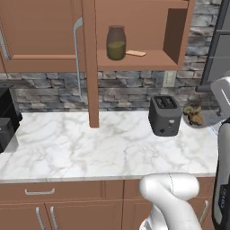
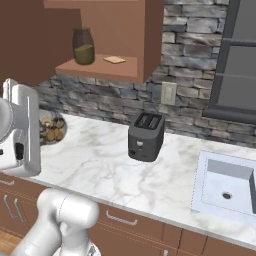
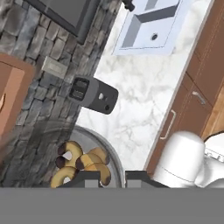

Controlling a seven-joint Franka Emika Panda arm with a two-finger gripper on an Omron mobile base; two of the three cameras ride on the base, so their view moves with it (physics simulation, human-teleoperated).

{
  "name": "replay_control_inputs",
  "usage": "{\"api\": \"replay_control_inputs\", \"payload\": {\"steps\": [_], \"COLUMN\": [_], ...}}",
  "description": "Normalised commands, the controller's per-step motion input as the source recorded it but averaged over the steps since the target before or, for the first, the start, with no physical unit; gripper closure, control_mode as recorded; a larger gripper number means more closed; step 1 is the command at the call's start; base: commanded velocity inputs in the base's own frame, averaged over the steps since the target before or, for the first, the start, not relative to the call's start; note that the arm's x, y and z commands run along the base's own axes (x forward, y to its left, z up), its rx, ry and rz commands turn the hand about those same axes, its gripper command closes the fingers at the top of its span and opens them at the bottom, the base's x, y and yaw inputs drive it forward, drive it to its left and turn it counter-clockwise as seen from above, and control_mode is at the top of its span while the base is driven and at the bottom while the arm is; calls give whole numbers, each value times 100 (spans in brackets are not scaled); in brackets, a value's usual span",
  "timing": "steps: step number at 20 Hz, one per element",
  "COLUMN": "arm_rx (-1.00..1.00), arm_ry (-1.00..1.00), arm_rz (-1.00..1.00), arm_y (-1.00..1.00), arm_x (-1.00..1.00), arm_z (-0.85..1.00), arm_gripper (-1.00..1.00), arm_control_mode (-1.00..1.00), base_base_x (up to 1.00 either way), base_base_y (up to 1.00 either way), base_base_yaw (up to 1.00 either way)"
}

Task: Pick the jar and jar from the dining table and place them in the open cabinet. Close the cabinet after placing the objects.

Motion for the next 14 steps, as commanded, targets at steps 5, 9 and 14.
{"api": "replay_control_inputs", "payload": {"steps": [5,9,14], "arm_rx": [6,1,3], "arm_ry": [-15,-22,-21], "arm_rz": [-17,-23,-18], "arm_y": [5,8,16], "arm_x": [16,31,26], "arm_z": [1,0,6], "arm_gripper": [100,100,100], "arm_control_mode": [-100,-100,-100], "base_base_x": [0,0,0], "base_base_y": [0,0,0], "base_base_yaw": [0,0,0]}}
